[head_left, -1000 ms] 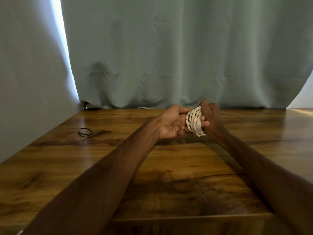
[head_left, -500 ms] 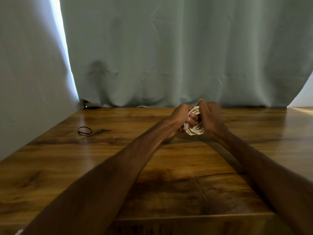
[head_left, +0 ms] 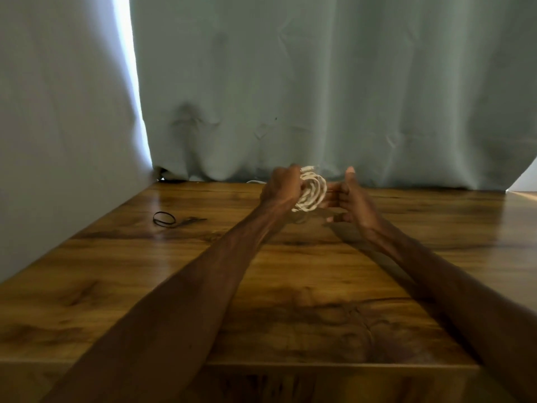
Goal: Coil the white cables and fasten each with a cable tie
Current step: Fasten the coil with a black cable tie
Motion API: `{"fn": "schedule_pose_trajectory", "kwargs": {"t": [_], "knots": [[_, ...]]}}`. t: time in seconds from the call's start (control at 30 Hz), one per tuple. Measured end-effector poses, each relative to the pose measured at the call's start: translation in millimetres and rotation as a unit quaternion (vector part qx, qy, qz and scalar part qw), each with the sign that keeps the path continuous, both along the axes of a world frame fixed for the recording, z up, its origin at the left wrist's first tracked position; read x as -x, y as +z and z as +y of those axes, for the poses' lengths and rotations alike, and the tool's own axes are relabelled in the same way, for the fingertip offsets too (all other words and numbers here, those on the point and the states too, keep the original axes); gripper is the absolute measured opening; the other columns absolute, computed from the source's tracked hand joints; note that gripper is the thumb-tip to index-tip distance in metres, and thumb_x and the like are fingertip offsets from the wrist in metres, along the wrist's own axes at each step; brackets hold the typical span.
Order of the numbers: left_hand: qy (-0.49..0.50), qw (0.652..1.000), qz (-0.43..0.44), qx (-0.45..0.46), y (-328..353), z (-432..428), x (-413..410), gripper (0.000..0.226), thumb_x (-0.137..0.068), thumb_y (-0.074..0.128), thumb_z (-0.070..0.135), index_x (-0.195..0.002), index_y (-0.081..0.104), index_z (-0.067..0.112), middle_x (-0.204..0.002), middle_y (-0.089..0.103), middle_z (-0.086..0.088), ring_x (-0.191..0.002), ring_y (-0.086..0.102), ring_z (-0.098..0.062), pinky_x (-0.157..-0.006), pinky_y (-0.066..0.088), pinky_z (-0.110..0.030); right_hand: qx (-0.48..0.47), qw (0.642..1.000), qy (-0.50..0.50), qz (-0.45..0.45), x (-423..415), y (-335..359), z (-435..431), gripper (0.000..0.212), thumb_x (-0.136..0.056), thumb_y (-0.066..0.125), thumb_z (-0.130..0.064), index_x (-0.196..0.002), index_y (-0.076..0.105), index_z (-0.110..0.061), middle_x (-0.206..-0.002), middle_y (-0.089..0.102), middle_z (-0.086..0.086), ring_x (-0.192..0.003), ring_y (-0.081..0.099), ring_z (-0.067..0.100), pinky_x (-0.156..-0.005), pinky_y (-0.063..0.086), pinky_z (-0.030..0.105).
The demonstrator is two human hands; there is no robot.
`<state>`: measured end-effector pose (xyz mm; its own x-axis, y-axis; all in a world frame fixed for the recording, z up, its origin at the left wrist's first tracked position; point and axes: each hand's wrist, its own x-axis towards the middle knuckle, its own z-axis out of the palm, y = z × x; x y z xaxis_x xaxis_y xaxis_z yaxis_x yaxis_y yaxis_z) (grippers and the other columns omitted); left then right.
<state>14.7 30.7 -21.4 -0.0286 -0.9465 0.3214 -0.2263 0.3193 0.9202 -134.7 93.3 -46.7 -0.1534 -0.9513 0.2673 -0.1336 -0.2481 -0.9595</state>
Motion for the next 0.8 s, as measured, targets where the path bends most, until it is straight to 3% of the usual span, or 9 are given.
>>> {"fn": "schedule_pose_trajectory", "kwargs": {"t": [0.07, 0.13, 0.2, 0.27, 0.33, 0.47, 0.6, 0.7, 0.8], "knots": [[0.033, 0.999, 0.037, -0.015, 1, -11, -34, 0.043, -0.079, 0.044, 0.038, -0.086, 0.067, 0.003, -0.103, 0.07, -0.03, -0.092, 0.069, -0.045, -0.082, 0.055, -0.051, 0.006, 0.999, 0.018, 0.035, -11, -9, 3, 0.061, -0.102, 0.032, -0.063, -0.105, 0.073, -0.017, -0.097, 0.075, 0.005, -0.081, 0.067, 0.016, -0.063, 0.05, 0.031], [0.079, 0.993, 0.083, -0.021, 0, -18, -71, 0.053, -0.075, 0.042, 0.042, -0.092, 0.07, 0.001, -0.1, 0.071, -0.028, -0.094, 0.07, -0.044, -0.086, 0.057, -0.051, 0.017, 0.994, 0.032, 0.098, -26, -17, 5, 0.05, -0.102, 0.044, -0.058, -0.105, 0.076, -0.019, -0.098, 0.076, 0.005, -0.077, 0.064, 0.015, -0.065, 0.043, 0.029], [0.098, 0.992, 0.082, -0.019, 0, -19, -104, 0.037, -0.082, 0.044, 0.036, -0.083, 0.066, 0.007, -0.079, 0.069, -0.014, -0.076, 0.065, -0.032, -0.073, 0.054, -0.037, 0.029, 0.982, 0.046, 0.178, -48, -20, 7, 0.032, -0.104, 0.051, -0.044, -0.11, 0.075, -0.024, -0.101, 0.076, -0.003, -0.079, 0.066, 0.006, -0.071, 0.043, 0.024], [0.1, 0.985, 0.141, -0.025, 4, -23, -137, 0.03, -0.094, 0.046, 0.022, -0.07, 0.062, 0.015, -0.053, 0.055, 0.003, -0.05, 0.053, -0.019, -0.055, 0.039, -0.027, 0.035, 0.971, 0.076, 0.223, -76, -21, 3, 0.02, -0.1, 0.062, -0.037, -0.116, 0.07, -0.028, -0.108, 0.073, -0.012, -0.093, 0.066, -0.005, -0.08, 0.045, 0.019], [0.115, 0.971, 0.208, -0.023, 13, -23, -167, 0.033, -0.093, 0.045, 0.019, -0.064, 0.062, 0.016, -0.042, 0.046, 0.007, -0.036, 0.041, -0.012, -0.049, 0.029, -0.027, 0.026, 0.96, 0.108, 0.257, -111, -21, -3, 0.031, -0.095, 0.07, -0.034, -0.125, 0.065, -0.029, -0.114, 0.069, -0.013, -0.102, 0.064, 0.0, -0.081, 0.047, 0.017], [0.147, 0.964, 0.223, 0.015, 17, -32, -218, 0.041, -0.092, 0.046, 0.024, -0.053, 0.054, 0.017, -0.041, 0.046, 0.006, -0.041, 0.04, -0.017, -0.049, 0.029, -0.029, 0.059, 0.939, 0.156, 0.301, -182, -22, -19, 0.046, -0.092, 0.071, -0.039, -0.136, 0.057, -0.032, -0.124, 0.062, -0.013, -0.11, 0.059, 0.002, -0.084, 0.048, 0.02], [0.159, 0.956, 0.245, -0.008, 7, -39, -251, 0.037, -0.069, 0.046, 0.036, -0.037, 0.054, 0.02, -0.044, 0.048, 0.003, -0.045, 0.039, -0.021, -0.053, 0.028, -0.032, 0.11, 0.905, 0.172, 0.372, -231, -20, -36, 0.052, -0.092, 0.069, -0.048, -0.139, 0.055, -0.029, -0.135, 0.058, -0.01, -0.118, 0.056, 0.006, -0.097, 0.05, 0.03], [0.155, 0.963, 0.221, -0.005, 1, -41, -249, 0.027, -0.07, 0.047, 0.036, -0.06, 0.064, 0.019, -0.063, 0.061, -0.005, -0.06, 0.055, -0.027, -0.066, 0.045, -0.036, 0.191, 0.861, 0.182, 0.434, -242, -20, -44, 0.018, -0.095, 0.069, -0.031, -0.11, 0.072, -0.024, -0.109, 0.071, -0.009, -0.098, 0.063, 0.005, -0.088, 0.055, 0.035], [0.15, 0.963, 0.225, -0.019, -8, -45, -241, 0.038, -0.074, 0.049, 0.039, -0.081, 0.07, 0.007, -0.059, 0.062, -0.003, -0.061, 0.059, -0.027, -0.068, 0.048, -0.043, 0.205, 0.869, 0.162, 0.419, -227, -20, -48, 0.009, -0.093, 0.071, -0.02, -0.097, 0.077, -0.025, -0.098, 0.072, -0.017, -0.092, 0.064, -0.003, -0.08, 0.052, 0.021]]}}
